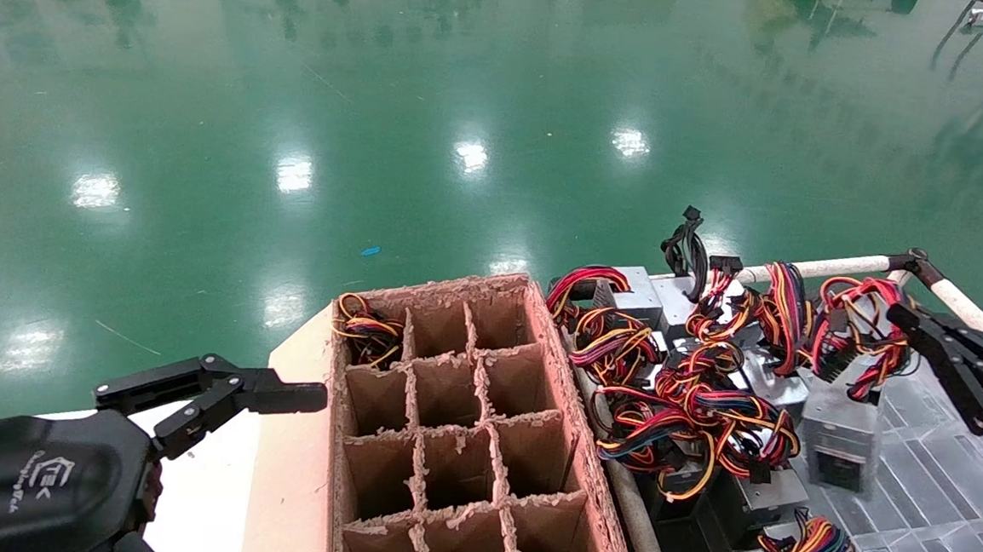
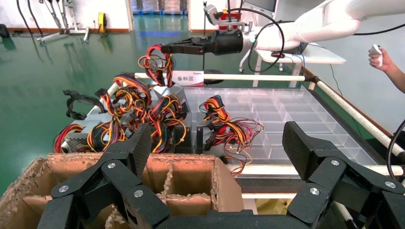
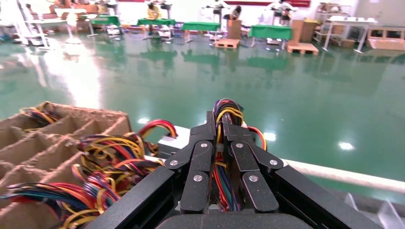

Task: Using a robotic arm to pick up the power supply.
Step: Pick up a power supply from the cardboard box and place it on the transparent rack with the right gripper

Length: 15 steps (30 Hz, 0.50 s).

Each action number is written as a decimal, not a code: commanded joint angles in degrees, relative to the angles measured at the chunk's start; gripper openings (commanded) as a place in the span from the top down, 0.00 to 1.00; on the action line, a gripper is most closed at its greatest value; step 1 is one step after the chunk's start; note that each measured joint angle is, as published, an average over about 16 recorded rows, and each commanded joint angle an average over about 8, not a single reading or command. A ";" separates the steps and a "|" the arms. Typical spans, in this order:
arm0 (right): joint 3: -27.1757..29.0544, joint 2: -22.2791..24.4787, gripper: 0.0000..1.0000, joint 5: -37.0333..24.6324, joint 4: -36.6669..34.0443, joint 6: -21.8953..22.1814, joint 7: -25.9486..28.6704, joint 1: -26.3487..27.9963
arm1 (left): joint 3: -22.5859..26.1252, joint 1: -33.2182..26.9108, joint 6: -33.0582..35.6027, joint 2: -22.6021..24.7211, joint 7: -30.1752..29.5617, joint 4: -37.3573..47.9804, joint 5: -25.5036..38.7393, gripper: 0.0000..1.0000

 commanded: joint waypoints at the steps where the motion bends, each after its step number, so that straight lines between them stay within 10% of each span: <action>1: -0.13 -0.08 1.00 -0.20 0.22 -0.44 0.12 0.45 | 0.00 0.00 0.00 0.00 0.00 0.00 0.00 0.00; 15: -0.67 -0.76 1.00 -0.97 -1.90 1.46 -0.21 0.49 | 0.01 0.00 0.00 0.00 0.00 0.00 -0.01 0.00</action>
